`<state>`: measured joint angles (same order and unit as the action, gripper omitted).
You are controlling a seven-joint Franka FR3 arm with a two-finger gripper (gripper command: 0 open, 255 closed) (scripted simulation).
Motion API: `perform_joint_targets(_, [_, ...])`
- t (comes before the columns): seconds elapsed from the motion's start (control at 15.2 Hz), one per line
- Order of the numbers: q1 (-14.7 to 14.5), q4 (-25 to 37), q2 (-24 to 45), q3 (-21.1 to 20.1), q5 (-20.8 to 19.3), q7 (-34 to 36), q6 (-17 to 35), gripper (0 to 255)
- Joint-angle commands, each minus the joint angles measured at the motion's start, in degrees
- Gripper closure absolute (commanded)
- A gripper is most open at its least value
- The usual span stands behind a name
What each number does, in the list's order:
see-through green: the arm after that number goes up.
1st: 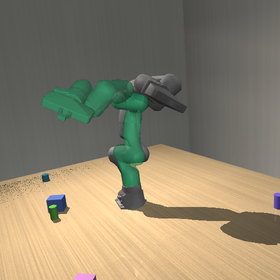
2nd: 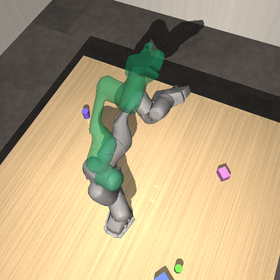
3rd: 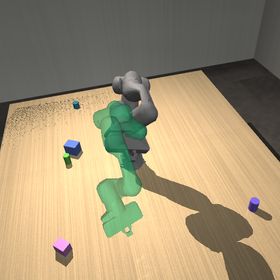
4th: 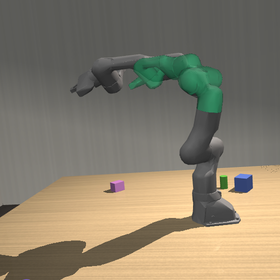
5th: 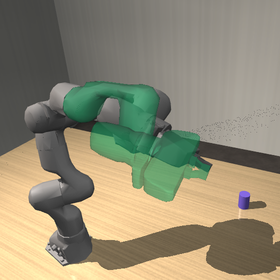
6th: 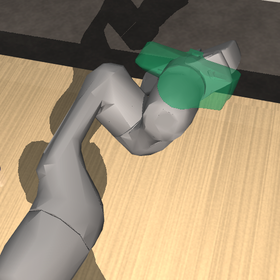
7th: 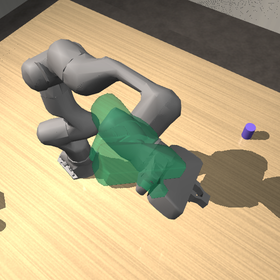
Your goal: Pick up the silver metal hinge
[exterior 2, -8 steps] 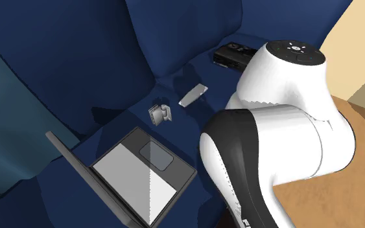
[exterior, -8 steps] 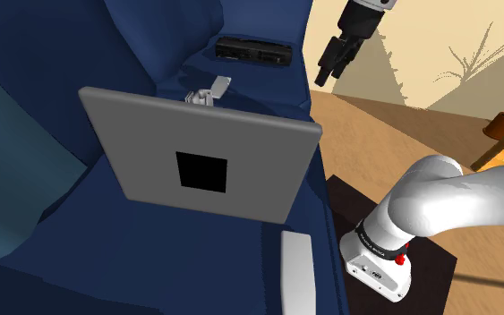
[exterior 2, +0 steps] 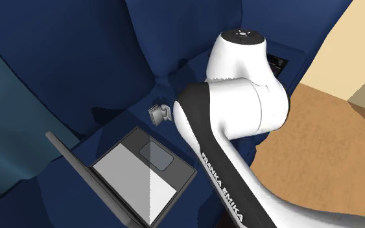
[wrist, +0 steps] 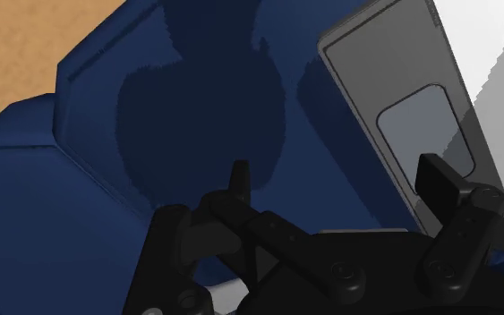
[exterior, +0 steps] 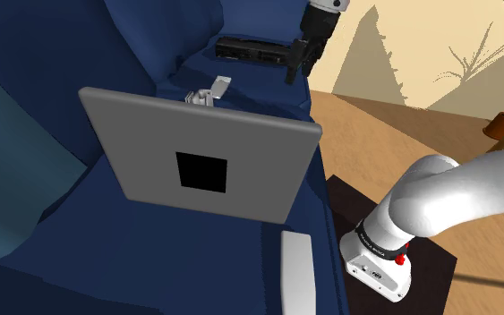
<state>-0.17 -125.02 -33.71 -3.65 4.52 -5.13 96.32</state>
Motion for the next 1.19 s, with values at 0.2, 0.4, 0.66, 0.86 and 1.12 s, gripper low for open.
perform_joint_targets(0.2, [-0.9,7.8,12.0,-2.4,-0.7,0.2,2.5,0])
perform_joint_targets(0.4, [-1.4,13.1,19.1,-3.6,-1.6,0.3,3.3,0])
perform_joint_targets(0.66, [-2.2,21.1,28.8,-5.2,-3.3,0.6,3.3,0])
perform_joint_targets(0.86, [-3.1,28.1,36.2,-6.3,-5.0,1.0,2.6,0])
perform_joint_targets(1.12, [-4.8,39.1,46.6,-7.3,-7.5,1.4,0.4,0])
